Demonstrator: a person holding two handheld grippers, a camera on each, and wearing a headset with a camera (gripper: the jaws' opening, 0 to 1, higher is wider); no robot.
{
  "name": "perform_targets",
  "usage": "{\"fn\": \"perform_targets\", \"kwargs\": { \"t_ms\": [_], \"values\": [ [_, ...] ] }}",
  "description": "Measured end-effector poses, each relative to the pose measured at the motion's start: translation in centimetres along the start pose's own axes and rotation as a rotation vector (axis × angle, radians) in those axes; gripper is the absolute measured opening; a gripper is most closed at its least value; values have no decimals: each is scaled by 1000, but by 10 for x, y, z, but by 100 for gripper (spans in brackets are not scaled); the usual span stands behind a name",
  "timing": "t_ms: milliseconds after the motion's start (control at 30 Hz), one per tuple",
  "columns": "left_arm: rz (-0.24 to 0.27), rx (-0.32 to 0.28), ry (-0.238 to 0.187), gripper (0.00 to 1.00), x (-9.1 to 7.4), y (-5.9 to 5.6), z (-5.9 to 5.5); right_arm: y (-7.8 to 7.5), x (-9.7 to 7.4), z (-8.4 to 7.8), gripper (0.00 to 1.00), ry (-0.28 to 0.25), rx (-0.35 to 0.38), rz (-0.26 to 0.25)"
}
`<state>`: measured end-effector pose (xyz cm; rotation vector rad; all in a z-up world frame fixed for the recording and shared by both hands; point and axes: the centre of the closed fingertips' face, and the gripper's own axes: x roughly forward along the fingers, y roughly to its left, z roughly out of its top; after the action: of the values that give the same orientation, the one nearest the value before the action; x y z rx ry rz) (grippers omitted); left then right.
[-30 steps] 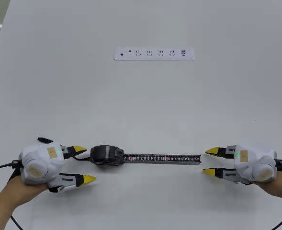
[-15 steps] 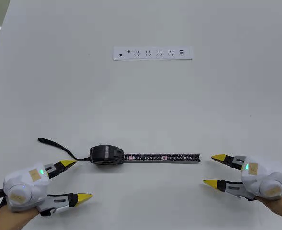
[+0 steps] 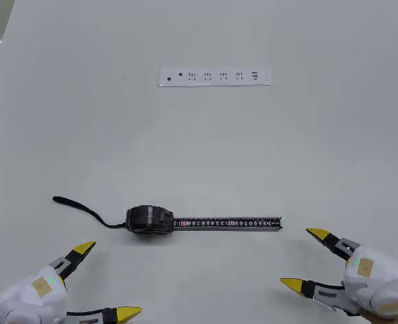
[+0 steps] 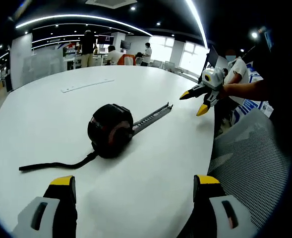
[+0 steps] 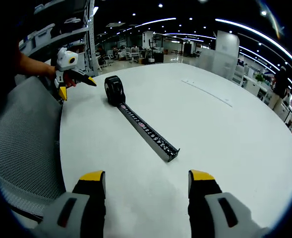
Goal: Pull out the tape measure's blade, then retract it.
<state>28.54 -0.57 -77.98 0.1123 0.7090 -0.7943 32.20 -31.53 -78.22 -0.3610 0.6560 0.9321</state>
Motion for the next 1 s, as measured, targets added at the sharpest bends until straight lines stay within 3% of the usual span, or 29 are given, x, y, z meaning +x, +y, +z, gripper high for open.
{"fn": "perform_targets", "kwargs": {
  "t_ms": [133, 267, 367, 400, 500, 767, 1000],
  "values": [
    [30, -32, -23, 100, -1, -5, 8, 9, -1, 8, 77, -19, 38, -12],
    [46, -70, 3, 100, 2, -15, 10, 19, -2, 11, 82, -25, 66, -18],
    [54, -61, -30, 100, 1, -24, 17, 23, -2, 10, 87, -25, 95, -28],
    [64, -25, -30, 100, 2, -25, 18, 24, -2, 11, 88, -25, 101, -37],
    [60, -6, -18, 100, 5, -30, 15, 24, -2, 13, 92, -28, 127, -45],
    [94, -35, -54, 100, 1, -18, 15, 24, -3, 23, 100, -70, 143, -58],
    [104, -63, -75, 100, 0, -15, 18, 27, -2, 20, 100, -60, 144, -52]
  ]
}}
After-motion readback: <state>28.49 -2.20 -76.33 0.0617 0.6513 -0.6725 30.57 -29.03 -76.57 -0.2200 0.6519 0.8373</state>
